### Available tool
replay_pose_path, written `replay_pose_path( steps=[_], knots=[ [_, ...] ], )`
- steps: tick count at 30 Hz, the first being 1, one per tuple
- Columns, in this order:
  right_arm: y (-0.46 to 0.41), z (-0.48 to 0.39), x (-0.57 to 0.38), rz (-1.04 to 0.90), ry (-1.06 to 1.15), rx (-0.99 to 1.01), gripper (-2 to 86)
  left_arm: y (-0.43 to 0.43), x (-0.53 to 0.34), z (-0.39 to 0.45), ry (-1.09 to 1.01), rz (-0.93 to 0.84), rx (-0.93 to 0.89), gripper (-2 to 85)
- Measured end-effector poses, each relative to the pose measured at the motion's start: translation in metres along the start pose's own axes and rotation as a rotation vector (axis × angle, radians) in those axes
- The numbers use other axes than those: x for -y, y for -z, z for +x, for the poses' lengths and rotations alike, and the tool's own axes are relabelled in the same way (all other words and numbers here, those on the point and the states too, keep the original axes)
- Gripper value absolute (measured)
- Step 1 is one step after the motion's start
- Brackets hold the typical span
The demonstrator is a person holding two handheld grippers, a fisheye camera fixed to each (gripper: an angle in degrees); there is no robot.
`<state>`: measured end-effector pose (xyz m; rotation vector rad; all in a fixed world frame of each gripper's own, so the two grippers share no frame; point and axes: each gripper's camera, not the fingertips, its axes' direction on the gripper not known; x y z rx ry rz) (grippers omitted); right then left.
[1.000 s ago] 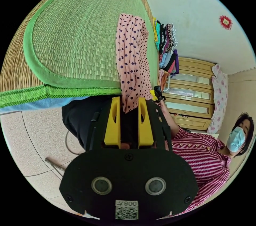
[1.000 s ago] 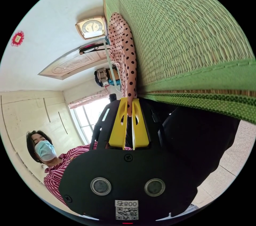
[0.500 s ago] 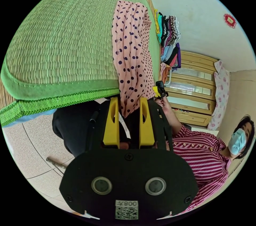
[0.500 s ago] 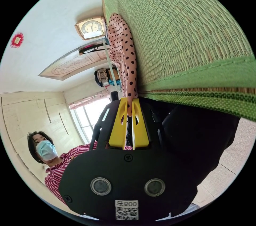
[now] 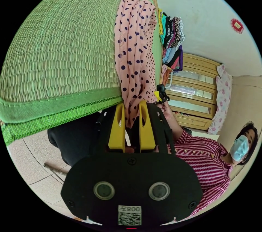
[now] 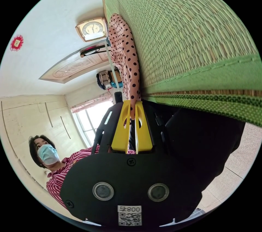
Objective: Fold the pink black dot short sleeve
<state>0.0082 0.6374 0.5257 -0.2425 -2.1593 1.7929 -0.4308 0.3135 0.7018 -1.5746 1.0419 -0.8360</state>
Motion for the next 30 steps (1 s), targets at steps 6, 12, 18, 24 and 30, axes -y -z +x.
replay_pose_path(
  steps=[6,12,18,24,30],
  knots=[
    [-0.008,0.001,0.007,0.003,0.003,-0.008,2.0,-0.003,-0.002,-0.002,-0.014,0.021,-0.015,5.0],
    [-0.018,0.001,0.012,0.007,0.010,-0.012,2.1,-0.008,-0.011,-0.004,-0.020,0.054,-0.022,4.3],
    [-0.031,0.001,0.015,0.003,0.017,-0.017,2.1,-0.018,-0.023,-0.012,-0.008,0.078,-0.031,4.3],
    [-0.045,0.003,0.018,0.004,0.019,-0.021,2.0,-0.035,-0.029,-0.019,0.012,0.074,0.007,6.4],
    [-0.060,0.007,0.024,0.007,0.014,-0.017,2.1,-0.055,-0.035,-0.028,0.014,0.051,0.026,5.2]
  ],
)
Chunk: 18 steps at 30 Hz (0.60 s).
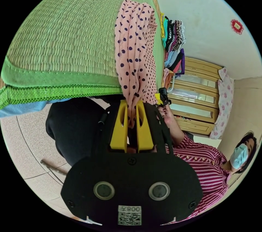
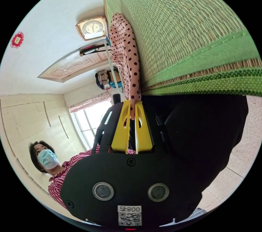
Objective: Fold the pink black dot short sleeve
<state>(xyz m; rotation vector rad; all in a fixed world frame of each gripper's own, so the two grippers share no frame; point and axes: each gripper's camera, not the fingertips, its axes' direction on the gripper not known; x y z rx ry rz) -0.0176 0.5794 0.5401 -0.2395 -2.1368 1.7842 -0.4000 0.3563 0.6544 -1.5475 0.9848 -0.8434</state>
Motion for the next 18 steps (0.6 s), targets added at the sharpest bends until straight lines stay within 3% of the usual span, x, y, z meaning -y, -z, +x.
replay_pose_path(
  steps=[18],
  knots=[
    [-0.047,-0.020,-0.022,0.005,0.097,0.048,1.9,-0.035,-0.096,-0.010,-0.116,0.126,-0.120,3.8]
  ],
)
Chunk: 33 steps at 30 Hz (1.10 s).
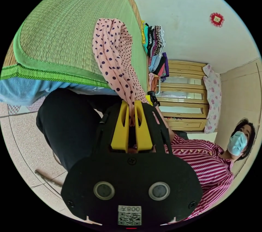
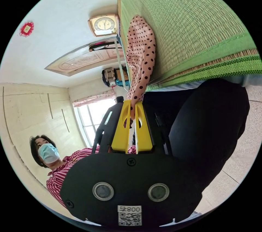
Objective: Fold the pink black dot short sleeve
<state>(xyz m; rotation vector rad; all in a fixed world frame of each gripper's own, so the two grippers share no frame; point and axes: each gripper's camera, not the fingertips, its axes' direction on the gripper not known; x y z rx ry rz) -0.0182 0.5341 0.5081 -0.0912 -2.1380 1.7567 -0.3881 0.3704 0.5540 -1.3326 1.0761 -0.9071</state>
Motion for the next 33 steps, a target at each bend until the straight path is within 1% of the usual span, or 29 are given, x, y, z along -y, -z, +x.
replay_pose_path(
  steps=[18,33],
  knots=[
    [-0.051,-0.103,-0.059,0.054,0.322,0.086,1.1,-0.014,-0.114,0.049,-0.276,0.130,-0.094,3.9],
    [-0.101,-0.164,-0.112,0.069,0.517,0.128,1.2,-0.037,-0.209,0.066,-0.422,0.187,-0.170,3.8]
  ],
)
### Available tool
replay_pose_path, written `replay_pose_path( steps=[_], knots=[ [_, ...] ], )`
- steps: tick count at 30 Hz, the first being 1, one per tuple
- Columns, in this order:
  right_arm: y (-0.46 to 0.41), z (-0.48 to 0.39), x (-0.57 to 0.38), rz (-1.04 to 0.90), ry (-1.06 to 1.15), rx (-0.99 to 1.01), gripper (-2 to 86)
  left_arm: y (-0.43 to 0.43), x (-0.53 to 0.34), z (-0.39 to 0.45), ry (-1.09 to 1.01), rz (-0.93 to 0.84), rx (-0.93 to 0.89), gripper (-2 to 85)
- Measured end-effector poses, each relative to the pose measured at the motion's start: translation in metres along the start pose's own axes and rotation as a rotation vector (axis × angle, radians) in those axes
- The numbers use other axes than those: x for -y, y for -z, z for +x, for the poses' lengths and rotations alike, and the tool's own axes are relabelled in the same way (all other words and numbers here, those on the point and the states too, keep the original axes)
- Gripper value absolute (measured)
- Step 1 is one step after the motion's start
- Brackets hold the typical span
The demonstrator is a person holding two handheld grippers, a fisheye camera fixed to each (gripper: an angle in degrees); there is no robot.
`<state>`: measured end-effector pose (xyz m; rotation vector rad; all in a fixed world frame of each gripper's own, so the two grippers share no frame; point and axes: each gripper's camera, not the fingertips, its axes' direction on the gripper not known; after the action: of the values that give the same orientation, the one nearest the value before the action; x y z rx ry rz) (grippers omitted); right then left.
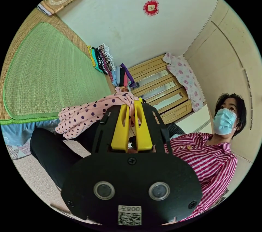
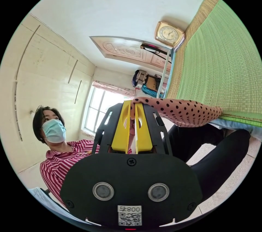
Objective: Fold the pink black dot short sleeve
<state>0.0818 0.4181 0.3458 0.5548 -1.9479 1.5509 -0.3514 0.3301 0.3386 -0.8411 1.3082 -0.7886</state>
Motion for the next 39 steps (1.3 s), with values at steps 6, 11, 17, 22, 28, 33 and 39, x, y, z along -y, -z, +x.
replay_pose_path(
  steps=[6,11,17,22,28,33,39],
  knots=[
    [-0.017,-0.015,-0.009,0.010,0.043,0.021,1.2,-0.011,-0.027,0.013,-0.039,-0.002,-0.019,3.8],
    [-0.032,-0.021,-0.015,0.018,0.058,0.030,1.2,-0.020,-0.046,0.017,-0.049,-0.004,-0.027,3.8],
    [-0.048,-0.029,-0.020,0.025,0.081,0.039,1.3,-0.032,-0.066,0.023,-0.068,-0.008,-0.039,3.8],
    [-0.060,-0.033,-0.024,0.034,0.093,0.048,1.3,-0.042,-0.080,0.027,-0.080,-0.011,-0.045,3.7],
    [-0.074,-0.035,-0.029,0.040,0.096,0.060,1.3,-0.054,-0.095,0.029,-0.085,-0.016,-0.053,3.8],
    [-0.085,-0.038,-0.033,0.046,0.098,0.068,1.3,-0.065,-0.106,0.032,-0.086,-0.021,-0.056,3.8],
    [-0.097,-0.046,-0.037,0.055,0.106,0.071,1.3,-0.080,-0.113,0.038,-0.093,-0.028,-0.061,3.8]
  ],
)
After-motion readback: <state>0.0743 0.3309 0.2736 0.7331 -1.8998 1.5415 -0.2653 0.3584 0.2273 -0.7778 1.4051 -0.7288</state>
